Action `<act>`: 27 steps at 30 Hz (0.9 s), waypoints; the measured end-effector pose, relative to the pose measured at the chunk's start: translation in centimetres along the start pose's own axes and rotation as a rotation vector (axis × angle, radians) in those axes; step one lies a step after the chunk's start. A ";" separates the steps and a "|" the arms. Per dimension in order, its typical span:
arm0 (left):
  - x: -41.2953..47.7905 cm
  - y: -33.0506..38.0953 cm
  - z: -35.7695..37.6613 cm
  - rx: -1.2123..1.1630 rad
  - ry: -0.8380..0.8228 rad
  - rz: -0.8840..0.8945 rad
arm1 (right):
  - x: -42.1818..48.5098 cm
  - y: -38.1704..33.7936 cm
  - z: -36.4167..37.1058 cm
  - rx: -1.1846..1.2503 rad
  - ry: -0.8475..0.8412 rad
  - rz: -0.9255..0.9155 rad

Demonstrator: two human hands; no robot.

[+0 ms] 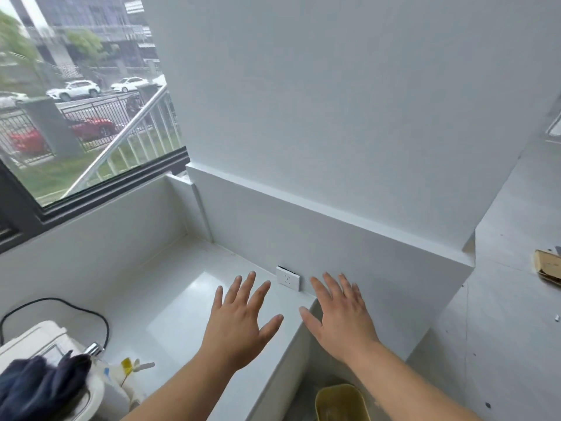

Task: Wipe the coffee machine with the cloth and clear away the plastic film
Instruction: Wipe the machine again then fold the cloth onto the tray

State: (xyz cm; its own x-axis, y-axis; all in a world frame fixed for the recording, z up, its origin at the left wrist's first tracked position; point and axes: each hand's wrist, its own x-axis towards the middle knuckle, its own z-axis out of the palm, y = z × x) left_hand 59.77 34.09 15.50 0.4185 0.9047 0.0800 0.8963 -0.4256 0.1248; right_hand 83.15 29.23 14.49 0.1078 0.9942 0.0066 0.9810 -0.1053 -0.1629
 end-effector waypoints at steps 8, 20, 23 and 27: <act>-1.7 -3.1 -5.7 0.018 0.112 -0.032 | 1.0 -5.2 -4.1 0.023 0.076 -0.078; -6.2 -10.8 -10.8 0.062 0.221 -0.162 | 2.4 -15.3 -6.3 0.026 0.117 -0.252; -7.6 -12.9 -11.6 0.061 0.240 -0.198 | 2.5 -17.9 -6.5 0.031 0.115 -0.292; -9.8 -15.7 -12.3 0.073 0.248 -0.260 | 2.6 -21.6 -6.4 0.037 0.119 -0.350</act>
State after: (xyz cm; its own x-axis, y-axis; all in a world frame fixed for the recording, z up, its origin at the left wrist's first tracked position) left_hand 39.77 31.72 24.91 0.1349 0.9464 0.2935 0.9799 -0.1714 0.1023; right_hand 63.27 33.93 24.32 -0.2130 0.9599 0.1824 0.9555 0.2437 -0.1664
